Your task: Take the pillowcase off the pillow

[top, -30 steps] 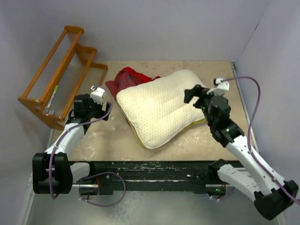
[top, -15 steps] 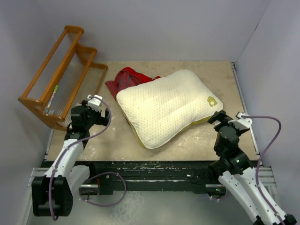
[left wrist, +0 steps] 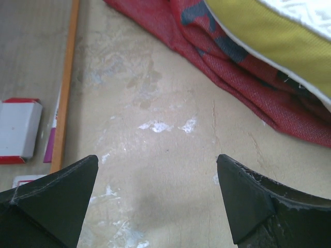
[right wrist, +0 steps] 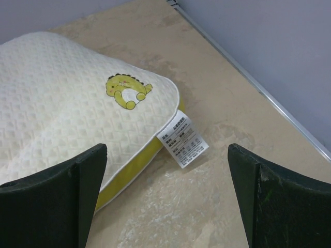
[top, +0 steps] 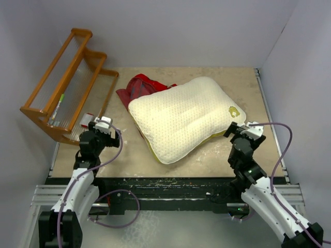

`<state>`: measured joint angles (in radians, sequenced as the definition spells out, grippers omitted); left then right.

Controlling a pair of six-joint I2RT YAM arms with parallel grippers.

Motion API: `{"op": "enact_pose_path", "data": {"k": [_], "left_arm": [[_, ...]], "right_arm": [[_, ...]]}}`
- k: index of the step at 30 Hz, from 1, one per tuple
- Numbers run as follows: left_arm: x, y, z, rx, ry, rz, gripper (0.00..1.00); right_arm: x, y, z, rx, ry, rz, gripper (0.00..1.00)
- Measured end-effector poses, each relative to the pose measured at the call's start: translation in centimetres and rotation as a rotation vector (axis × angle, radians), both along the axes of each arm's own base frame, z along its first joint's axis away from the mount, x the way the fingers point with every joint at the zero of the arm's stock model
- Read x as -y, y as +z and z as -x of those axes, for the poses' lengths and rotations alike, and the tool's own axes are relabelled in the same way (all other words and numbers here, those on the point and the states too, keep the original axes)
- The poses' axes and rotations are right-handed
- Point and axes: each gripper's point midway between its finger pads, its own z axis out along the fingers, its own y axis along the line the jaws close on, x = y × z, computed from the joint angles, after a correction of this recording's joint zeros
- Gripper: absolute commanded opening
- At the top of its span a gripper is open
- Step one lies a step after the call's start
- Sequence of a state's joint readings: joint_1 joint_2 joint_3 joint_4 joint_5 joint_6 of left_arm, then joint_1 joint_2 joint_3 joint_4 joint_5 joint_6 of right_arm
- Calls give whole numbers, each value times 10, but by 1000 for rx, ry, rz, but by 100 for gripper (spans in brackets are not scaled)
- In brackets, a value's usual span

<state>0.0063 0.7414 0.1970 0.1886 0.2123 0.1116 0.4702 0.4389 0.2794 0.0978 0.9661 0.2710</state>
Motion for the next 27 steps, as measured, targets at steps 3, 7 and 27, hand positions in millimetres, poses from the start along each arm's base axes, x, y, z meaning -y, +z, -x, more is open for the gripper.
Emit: {"op": "enact_pose_path", "data": {"k": [3,7,27], "left_arm": [[0,8,0,46,0,0,99],[0,7,3,53,-1,0,99],[-11,-1,17,114,80,17,99]], "right_arm": [[-7,-2,-6,6,34,-2,100],[-13,4,-10,18,79,20,100],[-21,-32,-4,78,206,101,100]]}}
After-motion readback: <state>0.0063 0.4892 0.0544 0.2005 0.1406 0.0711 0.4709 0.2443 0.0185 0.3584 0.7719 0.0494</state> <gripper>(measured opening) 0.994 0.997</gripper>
